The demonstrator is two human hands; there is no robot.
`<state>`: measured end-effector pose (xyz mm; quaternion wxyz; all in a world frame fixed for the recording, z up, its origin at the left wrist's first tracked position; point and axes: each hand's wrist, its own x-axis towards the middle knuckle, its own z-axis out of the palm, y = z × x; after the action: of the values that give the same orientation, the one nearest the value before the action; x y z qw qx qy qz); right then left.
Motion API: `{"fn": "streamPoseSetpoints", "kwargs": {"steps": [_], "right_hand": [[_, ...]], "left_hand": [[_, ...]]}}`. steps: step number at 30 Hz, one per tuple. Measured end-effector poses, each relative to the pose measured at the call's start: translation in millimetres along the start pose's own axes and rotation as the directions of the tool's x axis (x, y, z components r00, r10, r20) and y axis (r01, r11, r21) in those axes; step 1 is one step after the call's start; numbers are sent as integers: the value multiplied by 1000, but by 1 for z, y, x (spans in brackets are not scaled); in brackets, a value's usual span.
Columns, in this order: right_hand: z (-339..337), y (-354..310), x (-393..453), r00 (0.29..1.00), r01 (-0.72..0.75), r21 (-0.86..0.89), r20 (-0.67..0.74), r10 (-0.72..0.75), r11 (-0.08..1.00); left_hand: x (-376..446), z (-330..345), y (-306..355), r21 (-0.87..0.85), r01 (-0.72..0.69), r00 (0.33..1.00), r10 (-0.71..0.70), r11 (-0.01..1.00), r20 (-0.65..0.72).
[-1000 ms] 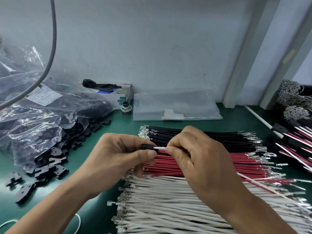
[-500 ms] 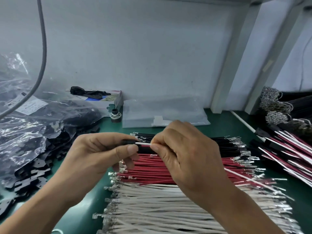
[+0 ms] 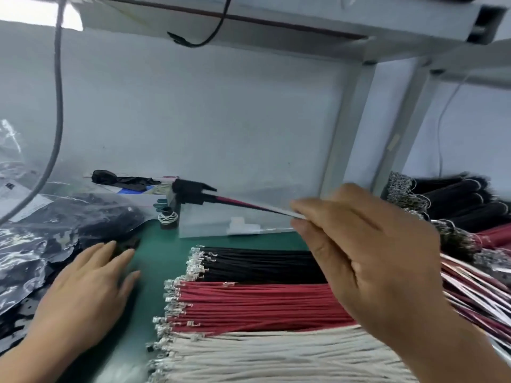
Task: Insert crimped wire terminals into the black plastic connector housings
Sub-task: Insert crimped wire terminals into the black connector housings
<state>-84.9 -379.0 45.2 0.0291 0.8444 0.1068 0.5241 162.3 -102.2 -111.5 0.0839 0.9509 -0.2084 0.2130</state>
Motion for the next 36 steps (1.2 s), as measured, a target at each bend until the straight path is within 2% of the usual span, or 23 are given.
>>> {"fn": "streamPoseSetpoints", "kwargs": {"steps": [2,5,7,9,10,12,14,17,19,21,25,27,30,32,34,36], "right_hand": [[-17,28,-4,999,-25,-130,42,31,991],[-33,104,-39,957,-170,-370,159,243,913],[-41,170,-87,878,-222,-522,260,401,824],[-48,227,-146,781,-250,-593,343,521,765],[-53,246,-175,733,-248,-619,383,563,745],[-55,270,-219,690,-240,-609,441,574,756],[-50,265,-224,682,-266,-606,432,590,750],[-37,218,-163,751,-410,-579,224,621,705],[-23,167,-117,788,-454,-481,178,590,750],[2,117,-78,809,-450,-308,256,529,838],[73,55,-29,709,-432,-47,599,371,901],[111,36,-21,660,-439,25,688,303,898],[152,20,-21,600,-462,18,743,298,887],[166,20,-23,555,-521,4,762,335,853],[173,23,-24,538,-552,1,765,355,834],[175,26,-25,560,-509,-8,757,338,861]], "left_hand": [[3,7,-5,104,-21,1000,20,994,7],[5,11,-6,176,-58,998,58,983,4],[5,6,-4,190,-71,997,73,979,-3],[6,-1,-1,177,-80,997,83,981,-10],[6,-5,1,164,-77,997,79,984,-5],[7,-12,5,158,-64,998,64,985,5],[7,-20,10,170,-61,998,61,983,10],[6,-26,16,171,-70,997,65,983,36],[7,-27,19,137,-80,996,75,987,42],[7,-26,22,115,-88,996,85,989,35],[4,-27,26,71,-54,999,53,996,10],[1,-27,25,41,-39,999,39,998,-4],[-3,-30,25,-8,-56,997,55,998,-49],[-5,-32,27,-126,-38,992,23,991,-123],[-5,-33,30,-354,-20,982,-49,935,-185],[-4,-35,35,-646,6,973,-153,763,-172]]}}
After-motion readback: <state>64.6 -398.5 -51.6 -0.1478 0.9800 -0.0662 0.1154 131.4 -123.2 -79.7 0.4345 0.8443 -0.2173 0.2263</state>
